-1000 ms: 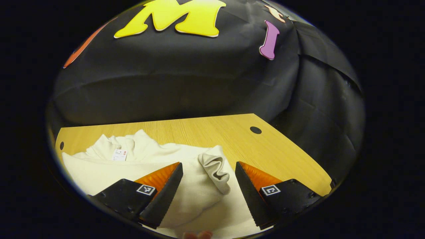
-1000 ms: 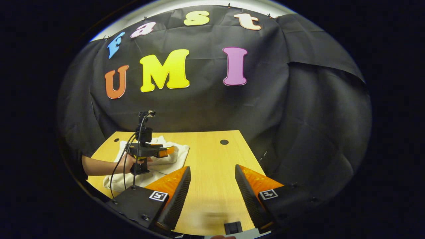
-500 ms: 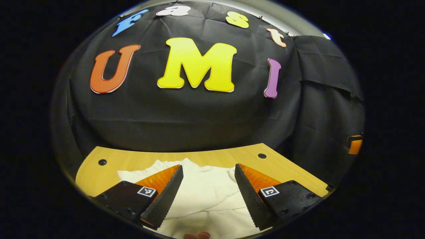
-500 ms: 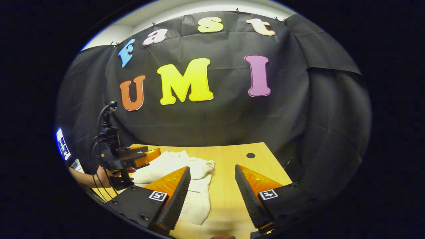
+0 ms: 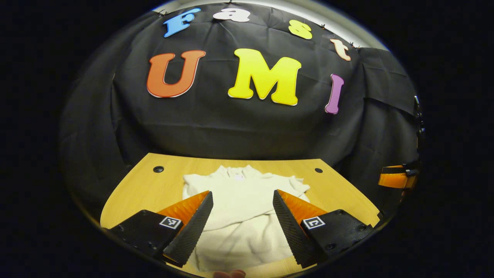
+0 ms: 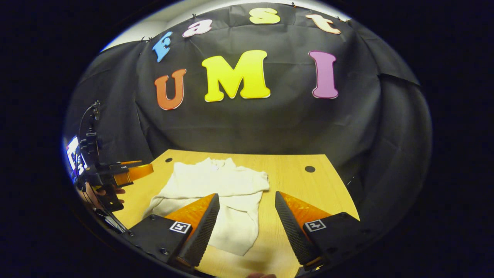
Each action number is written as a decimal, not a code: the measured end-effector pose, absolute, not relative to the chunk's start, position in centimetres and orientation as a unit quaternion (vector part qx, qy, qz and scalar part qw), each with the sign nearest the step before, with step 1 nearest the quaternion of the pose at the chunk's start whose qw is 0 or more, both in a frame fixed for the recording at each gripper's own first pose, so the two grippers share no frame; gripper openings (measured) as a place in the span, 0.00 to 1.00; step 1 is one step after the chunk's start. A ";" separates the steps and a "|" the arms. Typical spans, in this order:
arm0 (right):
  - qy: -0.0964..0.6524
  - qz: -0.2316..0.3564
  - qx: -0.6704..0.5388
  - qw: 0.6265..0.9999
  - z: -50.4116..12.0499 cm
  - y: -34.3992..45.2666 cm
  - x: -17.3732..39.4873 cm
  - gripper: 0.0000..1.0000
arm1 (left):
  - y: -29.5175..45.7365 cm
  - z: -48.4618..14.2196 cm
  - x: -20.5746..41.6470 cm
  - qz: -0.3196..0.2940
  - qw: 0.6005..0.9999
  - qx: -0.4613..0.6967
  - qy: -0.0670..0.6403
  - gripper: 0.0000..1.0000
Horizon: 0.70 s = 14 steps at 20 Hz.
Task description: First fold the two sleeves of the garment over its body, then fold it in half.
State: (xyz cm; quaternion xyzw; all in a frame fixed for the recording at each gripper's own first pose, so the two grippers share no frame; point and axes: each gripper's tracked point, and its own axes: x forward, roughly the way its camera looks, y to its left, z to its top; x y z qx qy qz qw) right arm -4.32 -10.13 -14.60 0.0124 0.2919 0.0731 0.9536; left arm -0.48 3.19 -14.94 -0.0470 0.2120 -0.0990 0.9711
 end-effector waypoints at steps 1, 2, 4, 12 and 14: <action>0.305 0.073 0.010 0.950 -15.5 -10.4 -4.7 0.92 | 4.0 -15.6 -1.4 -0.095 0.969 -0.045 0.223 0.98; 0.316 0.072 0.009 0.946 -16.3 -10.7 -5.2 0.94 | 4.5 -16.6 -2.3 -0.095 0.966 -0.044 0.236 0.98; 0.342 0.068 -0.001 0.937 -18.3 -11.5 -6.1 0.94 | 5.1 -19.4 -3.9 -0.097 0.956 -0.050 0.274 0.98; 0.472 0.063 -0.017 0.879 -29.2 -12.2 -10.0 0.94 | 9.9 -30.5 -12.1 -0.044 0.886 -0.119 0.446 0.97; 0.489 0.063 -0.014 0.870 -31.1 -11.9 -10.4 0.97 | 10.4 -31.4 -12.5 -0.029 0.873 -0.142 0.466 0.97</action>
